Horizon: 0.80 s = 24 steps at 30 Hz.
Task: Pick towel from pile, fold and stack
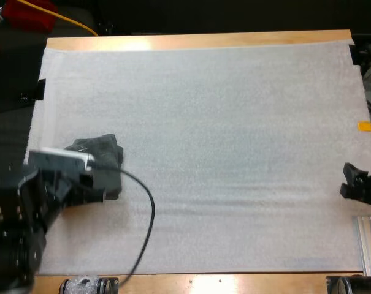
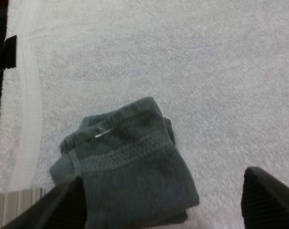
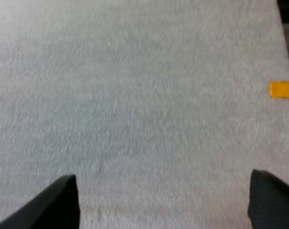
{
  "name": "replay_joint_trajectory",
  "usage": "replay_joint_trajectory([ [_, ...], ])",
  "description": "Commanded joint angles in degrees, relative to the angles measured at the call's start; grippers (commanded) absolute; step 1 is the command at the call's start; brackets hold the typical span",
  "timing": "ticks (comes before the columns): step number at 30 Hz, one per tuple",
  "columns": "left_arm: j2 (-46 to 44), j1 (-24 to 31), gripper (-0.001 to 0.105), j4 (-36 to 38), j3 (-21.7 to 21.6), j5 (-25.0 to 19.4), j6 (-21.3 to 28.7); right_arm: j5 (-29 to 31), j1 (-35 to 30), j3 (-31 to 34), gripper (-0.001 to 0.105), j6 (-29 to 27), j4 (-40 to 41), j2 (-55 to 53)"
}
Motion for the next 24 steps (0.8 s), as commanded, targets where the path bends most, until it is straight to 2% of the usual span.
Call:
replay_joint_trajectory([
  [1, -2.03, -0.22, 0.065, -0.20, 1.01, -0.67, -0.88, 0.16, 0.07, 0.12, 0.070, -0.64, 1.28, -1.23],
  [9, -13.67, -0.22, 0.065, 2.68, 4.50, -0.22, -1.28, 0.16, 0.07, 0.12, 0.070, -0.64, 3.67, -9.80],
  [24, -32.48, -0.22, 0.065, 11.33, 4.55, -0.22, -1.28, 0.40, 0.07, 0.12, 0.070, -0.64, 8.41, -27.75],
])
